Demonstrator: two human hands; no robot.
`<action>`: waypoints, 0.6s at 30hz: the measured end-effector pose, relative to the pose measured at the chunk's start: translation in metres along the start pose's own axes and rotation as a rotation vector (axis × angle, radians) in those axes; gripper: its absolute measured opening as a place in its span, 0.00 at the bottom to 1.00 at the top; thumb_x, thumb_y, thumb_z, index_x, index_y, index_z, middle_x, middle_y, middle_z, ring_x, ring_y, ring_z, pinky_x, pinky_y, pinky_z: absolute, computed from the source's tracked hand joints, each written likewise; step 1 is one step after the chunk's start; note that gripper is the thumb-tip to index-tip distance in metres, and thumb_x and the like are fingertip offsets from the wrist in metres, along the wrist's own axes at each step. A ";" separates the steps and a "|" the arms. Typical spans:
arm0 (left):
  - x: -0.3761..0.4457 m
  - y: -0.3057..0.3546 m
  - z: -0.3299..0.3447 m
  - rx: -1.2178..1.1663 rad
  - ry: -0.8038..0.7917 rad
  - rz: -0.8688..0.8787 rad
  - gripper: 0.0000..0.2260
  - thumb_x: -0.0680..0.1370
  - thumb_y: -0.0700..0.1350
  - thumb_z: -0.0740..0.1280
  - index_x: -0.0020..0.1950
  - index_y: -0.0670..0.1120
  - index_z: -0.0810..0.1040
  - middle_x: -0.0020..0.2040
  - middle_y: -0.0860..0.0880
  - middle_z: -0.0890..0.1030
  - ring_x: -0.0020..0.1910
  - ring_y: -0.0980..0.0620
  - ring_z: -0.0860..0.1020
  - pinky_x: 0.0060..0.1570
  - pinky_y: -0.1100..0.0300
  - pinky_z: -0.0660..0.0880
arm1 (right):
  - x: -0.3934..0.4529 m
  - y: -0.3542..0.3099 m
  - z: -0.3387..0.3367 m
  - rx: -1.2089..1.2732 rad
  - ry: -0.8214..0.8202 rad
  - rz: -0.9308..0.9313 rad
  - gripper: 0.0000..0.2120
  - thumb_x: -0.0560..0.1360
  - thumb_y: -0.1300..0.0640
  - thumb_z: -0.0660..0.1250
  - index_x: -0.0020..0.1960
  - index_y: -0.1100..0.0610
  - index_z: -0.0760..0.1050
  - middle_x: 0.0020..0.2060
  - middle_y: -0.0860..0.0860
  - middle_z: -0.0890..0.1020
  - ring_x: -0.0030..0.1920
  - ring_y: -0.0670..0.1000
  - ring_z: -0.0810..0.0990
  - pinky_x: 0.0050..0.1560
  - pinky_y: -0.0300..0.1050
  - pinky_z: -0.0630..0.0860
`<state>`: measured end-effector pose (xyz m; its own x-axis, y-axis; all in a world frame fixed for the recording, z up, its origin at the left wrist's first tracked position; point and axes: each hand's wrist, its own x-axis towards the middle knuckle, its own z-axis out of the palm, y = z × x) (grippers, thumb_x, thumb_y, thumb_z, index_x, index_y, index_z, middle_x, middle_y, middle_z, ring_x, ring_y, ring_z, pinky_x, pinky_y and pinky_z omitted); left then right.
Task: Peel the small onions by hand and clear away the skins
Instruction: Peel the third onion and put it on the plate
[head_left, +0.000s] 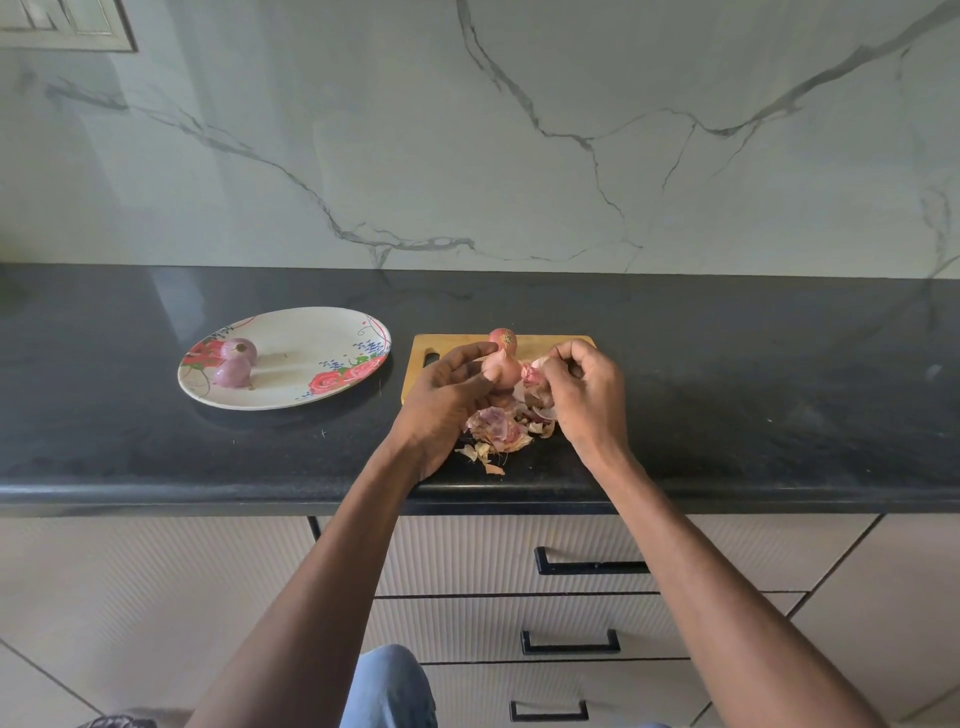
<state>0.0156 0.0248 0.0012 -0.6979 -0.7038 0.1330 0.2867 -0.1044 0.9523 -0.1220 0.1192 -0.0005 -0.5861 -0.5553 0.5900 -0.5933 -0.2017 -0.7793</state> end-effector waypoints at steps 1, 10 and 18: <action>0.000 0.001 0.000 -0.041 0.013 -0.010 0.12 0.80 0.34 0.66 0.64 0.39 0.75 0.55 0.40 0.84 0.52 0.42 0.83 0.57 0.47 0.81 | 0.000 0.000 0.000 -0.009 0.011 -0.007 0.08 0.76 0.64 0.70 0.39 0.58 0.76 0.32 0.46 0.78 0.33 0.42 0.76 0.34 0.36 0.72; -0.002 0.005 0.001 -0.094 0.013 -0.064 0.12 0.83 0.34 0.59 0.64 0.35 0.77 0.52 0.39 0.84 0.49 0.42 0.83 0.45 0.56 0.83 | -0.006 -0.005 0.001 -0.123 -0.011 -0.307 0.08 0.74 0.61 0.75 0.53 0.60 0.85 0.48 0.48 0.86 0.49 0.44 0.83 0.51 0.43 0.81; -0.005 0.003 0.001 -0.095 -0.008 -0.006 0.14 0.76 0.34 0.69 0.62 0.38 0.78 0.54 0.38 0.84 0.52 0.42 0.82 0.62 0.43 0.78 | -0.002 0.000 0.003 -0.118 -0.065 -0.256 0.11 0.75 0.61 0.75 0.56 0.62 0.84 0.54 0.54 0.86 0.56 0.44 0.82 0.54 0.30 0.76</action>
<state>0.0192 0.0280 0.0034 -0.7046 -0.6976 0.1298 0.3434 -0.1751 0.9227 -0.1190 0.1176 -0.0022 -0.3745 -0.5499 0.7465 -0.7797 -0.2489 -0.5746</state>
